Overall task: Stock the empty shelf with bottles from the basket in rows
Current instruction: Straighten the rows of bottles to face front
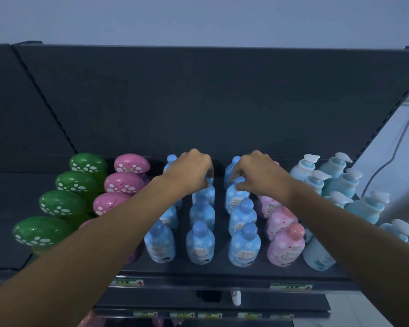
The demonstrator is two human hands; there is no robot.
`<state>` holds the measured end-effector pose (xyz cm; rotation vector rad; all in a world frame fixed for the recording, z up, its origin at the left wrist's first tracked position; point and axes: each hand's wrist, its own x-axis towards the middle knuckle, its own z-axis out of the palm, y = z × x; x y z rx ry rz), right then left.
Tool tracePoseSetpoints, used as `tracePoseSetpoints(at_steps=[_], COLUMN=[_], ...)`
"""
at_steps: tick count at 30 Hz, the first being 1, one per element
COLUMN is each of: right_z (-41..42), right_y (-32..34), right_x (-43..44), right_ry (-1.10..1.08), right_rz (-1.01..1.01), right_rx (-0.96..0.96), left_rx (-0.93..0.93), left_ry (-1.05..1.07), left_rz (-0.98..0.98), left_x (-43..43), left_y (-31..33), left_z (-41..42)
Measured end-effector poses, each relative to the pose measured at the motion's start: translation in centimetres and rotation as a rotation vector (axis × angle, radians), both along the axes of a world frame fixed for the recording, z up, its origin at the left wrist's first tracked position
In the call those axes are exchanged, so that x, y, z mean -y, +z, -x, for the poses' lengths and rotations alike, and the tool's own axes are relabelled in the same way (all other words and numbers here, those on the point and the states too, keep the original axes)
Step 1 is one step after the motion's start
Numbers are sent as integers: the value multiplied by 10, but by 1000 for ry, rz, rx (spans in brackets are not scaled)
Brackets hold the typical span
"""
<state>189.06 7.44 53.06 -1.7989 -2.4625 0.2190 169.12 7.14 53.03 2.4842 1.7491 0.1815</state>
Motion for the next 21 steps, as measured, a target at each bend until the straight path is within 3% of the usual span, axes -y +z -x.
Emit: tracePoseSetpoints(at_steps=[18,21], right_z=[-3,-6], right_y=[18,28], right_x=[18,35], right_ry=[52,81], right_rz=[-54,30], right_rx=[-25,-63], left_rx=[-19,-10], left_ry=[65,29], left_rz=[-52,-96], left_x=[12,25], left_y=[-3,6], left_z=[0,0])
